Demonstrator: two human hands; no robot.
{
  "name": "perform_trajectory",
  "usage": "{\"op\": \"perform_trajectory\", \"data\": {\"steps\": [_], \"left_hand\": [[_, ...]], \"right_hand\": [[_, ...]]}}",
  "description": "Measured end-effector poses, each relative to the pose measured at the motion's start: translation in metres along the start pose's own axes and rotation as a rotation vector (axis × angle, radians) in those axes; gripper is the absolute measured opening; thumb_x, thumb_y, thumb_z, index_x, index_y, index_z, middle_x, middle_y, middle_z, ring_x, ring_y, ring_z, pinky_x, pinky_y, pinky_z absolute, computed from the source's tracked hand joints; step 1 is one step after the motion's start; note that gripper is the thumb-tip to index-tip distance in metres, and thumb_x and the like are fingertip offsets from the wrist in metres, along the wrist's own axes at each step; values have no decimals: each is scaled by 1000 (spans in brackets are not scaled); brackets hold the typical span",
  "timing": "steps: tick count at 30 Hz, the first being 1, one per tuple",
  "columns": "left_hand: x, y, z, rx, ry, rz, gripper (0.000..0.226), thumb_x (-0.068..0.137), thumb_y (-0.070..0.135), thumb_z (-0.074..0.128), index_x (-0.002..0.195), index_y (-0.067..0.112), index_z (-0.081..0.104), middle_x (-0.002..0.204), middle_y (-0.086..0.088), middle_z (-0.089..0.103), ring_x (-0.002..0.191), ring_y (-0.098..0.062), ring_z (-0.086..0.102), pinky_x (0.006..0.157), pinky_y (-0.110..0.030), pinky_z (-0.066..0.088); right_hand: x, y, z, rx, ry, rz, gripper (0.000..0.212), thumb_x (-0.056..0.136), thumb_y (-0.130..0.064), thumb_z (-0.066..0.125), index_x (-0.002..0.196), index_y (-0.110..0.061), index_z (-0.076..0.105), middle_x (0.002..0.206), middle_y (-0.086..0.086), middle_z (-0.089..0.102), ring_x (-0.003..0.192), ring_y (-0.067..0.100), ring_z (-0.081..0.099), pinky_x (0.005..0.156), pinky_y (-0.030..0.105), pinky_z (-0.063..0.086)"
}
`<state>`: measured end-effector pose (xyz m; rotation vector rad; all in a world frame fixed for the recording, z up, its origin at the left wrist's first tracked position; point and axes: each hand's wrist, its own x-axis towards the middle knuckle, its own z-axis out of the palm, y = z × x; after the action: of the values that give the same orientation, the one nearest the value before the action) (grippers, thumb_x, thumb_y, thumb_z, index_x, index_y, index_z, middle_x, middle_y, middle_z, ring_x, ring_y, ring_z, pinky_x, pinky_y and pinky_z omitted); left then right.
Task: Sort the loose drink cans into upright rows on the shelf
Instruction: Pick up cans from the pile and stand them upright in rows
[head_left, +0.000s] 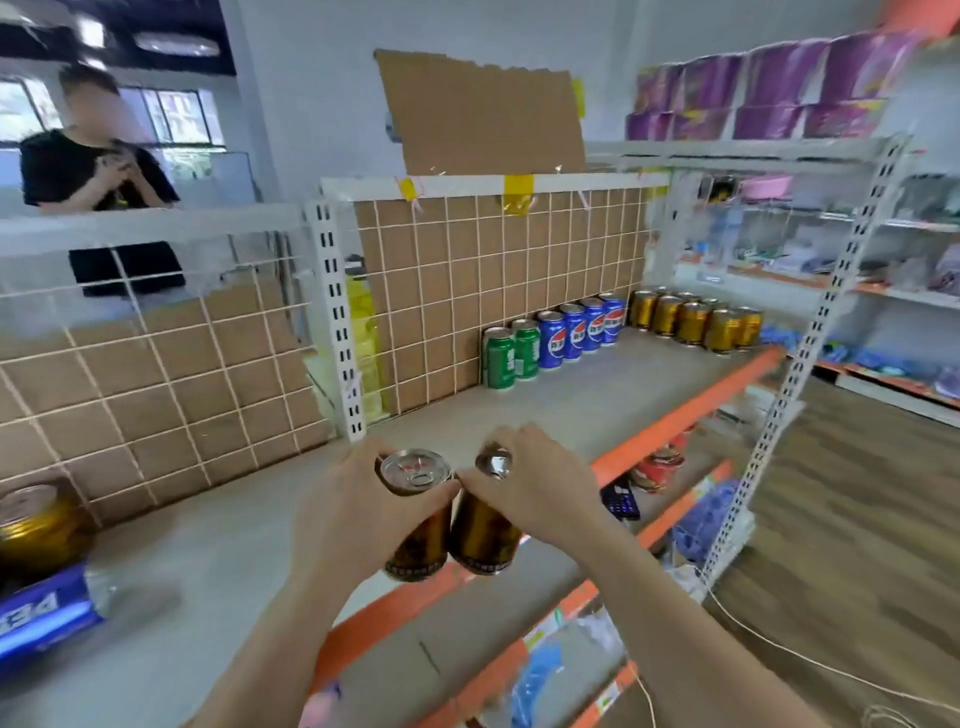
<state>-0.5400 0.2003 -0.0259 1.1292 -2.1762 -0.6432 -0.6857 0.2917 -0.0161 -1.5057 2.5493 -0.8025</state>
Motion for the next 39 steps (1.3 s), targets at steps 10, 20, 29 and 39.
{"op": "perform_trajectory", "data": {"steps": [10, 20, 29, 39], "left_hand": [[49, 132, 166, -84, -65, 47, 48, 59, 70, 68, 89, 34, 56, 79, 17, 55, 81, -11, 55, 69, -29, 41], [140, 225, 280, 19, -129, 208, 49, 62, 67, 69, 88, 27, 56, 83, 8, 60, 81, -14, 57, 62, -26, 36], [262, 295, 375, 6, -244, 212, 47, 67, 58, 70, 97, 26, 52, 90, 8, 59, 81, -10, 54, 56, -22, 36], [348, 313, 437, 30, -217, 191, 43, 72, 51, 70, 102, 26, 54, 92, 7, 60, 83, -10, 54, 60, -20, 36]], "right_hand": [[33, 184, -86, -81, 95, 137, 43, 80, -64, 51, 106, -30, 56, 100, -6, 50, 92, 19, 56, 72, 31, 43], [111, 308, -132, -90, 138, 232, 47, 77, -62, 57, 111, -30, 57, 107, -5, 53, 98, 20, 56, 70, 28, 39], [223, 401, -169, -92, 26, 257, 49, 75, -52, 63, 118, -30, 54, 112, -3, 52, 102, 21, 56, 71, 28, 37], [321, 470, -180, -22, -14, 240, 52, 75, -50, 63, 122, -29, 52, 119, -3, 52, 105, 20, 53, 77, 28, 41]]}}
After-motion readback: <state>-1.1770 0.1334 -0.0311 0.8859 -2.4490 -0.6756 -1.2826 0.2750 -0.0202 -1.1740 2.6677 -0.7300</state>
